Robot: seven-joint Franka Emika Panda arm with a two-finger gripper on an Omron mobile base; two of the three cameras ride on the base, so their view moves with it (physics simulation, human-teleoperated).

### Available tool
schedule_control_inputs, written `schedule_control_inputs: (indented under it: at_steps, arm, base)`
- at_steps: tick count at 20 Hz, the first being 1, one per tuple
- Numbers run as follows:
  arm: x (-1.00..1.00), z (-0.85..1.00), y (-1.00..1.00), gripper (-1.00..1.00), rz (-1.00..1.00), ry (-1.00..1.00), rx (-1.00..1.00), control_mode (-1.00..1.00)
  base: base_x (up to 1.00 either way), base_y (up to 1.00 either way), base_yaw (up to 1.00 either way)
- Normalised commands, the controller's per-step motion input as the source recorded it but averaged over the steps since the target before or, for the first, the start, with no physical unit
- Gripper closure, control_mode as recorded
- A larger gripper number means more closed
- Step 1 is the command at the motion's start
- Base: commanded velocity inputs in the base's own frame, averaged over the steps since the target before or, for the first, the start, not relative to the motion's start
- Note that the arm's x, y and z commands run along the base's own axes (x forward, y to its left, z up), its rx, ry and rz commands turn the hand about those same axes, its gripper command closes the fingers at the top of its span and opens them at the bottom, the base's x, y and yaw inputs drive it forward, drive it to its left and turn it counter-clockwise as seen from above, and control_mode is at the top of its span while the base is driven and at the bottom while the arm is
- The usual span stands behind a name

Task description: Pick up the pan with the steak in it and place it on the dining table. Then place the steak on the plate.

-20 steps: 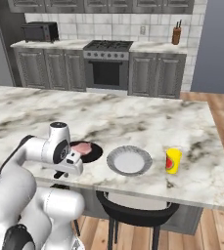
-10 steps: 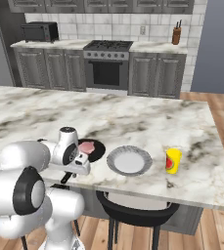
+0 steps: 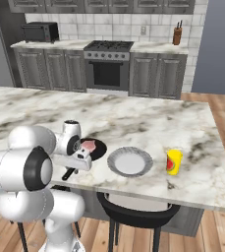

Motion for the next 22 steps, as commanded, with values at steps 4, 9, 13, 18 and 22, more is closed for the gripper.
schedule_control_inputs:
  at_steps: [4, 9, 13, 18, 22]
  arm:
    - [-0.07, 0.00, -0.04, -1.00, 0.00, 0.00, 0.00, -1.00]
    - [-0.27, 0.00, -0.11, -1.00, 0.00, -0.01, 0.01, -1.00]
    - [-0.52, 0.05, -0.18, -1.00, 0.00, -0.06, 0.04, -1.00]
    - [-0.07, -0.12, -0.05, -1.00, 0.00, -0.11, 0.00, -1.00]
    - [0.37, -0.63, 0.18, -1.00, -0.01, -0.09, -0.16, -1.00]
  base:
    - [0.00, 0.00, 0.00]
    - [0.00, 0.00, 0.00]
    - [0.00, 0.00, 0.00]
    - [0.00, 0.00, 0.00]
    - [0.00, 0.00, 0.00]
